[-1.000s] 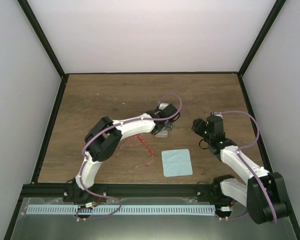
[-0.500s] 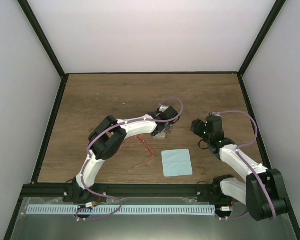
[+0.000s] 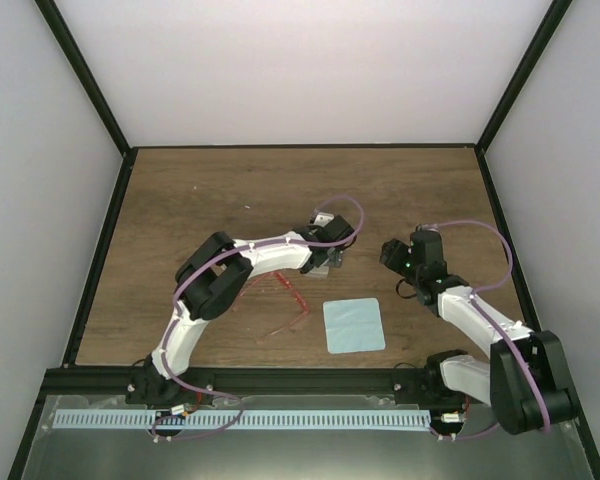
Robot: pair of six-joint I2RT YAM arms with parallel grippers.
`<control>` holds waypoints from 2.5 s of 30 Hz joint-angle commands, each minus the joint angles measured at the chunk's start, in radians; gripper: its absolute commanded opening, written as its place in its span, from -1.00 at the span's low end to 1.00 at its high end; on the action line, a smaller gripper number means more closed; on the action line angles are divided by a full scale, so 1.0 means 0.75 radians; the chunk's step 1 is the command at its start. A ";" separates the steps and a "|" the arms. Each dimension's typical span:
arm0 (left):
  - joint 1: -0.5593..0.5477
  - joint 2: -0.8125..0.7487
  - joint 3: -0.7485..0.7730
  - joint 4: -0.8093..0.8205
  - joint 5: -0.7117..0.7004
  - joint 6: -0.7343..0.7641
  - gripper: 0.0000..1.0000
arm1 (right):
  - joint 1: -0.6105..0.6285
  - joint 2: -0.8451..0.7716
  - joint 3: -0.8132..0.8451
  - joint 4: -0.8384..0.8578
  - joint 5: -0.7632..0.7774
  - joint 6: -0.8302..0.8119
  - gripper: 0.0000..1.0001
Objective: Organize the sunglasses
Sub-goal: Open the sunglasses case at the center of the board.
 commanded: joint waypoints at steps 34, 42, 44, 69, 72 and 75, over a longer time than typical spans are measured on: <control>0.005 -0.133 -0.077 0.042 0.031 0.065 0.11 | -0.007 0.044 0.071 -0.004 -0.010 -0.017 0.36; 0.050 -0.204 -0.143 0.118 0.238 0.082 0.11 | -0.007 0.042 0.060 0.027 -0.071 -0.018 0.35; 0.077 -0.251 -0.178 0.168 0.338 0.079 0.11 | -0.007 0.042 0.045 0.071 -0.134 -0.023 0.35; 0.180 -0.568 -0.684 0.710 1.128 -0.007 0.16 | -0.007 0.236 -0.072 0.619 -0.841 -0.067 0.57; 0.179 -0.590 -0.720 0.776 1.116 -0.026 0.15 | -0.008 0.264 -0.070 0.629 -0.850 -0.048 0.56; 0.179 -0.621 -0.762 0.838 1.089 -0.038 0.16 | -0.007 0.282 -0.069 0.641 -0.864 -0.035 0.56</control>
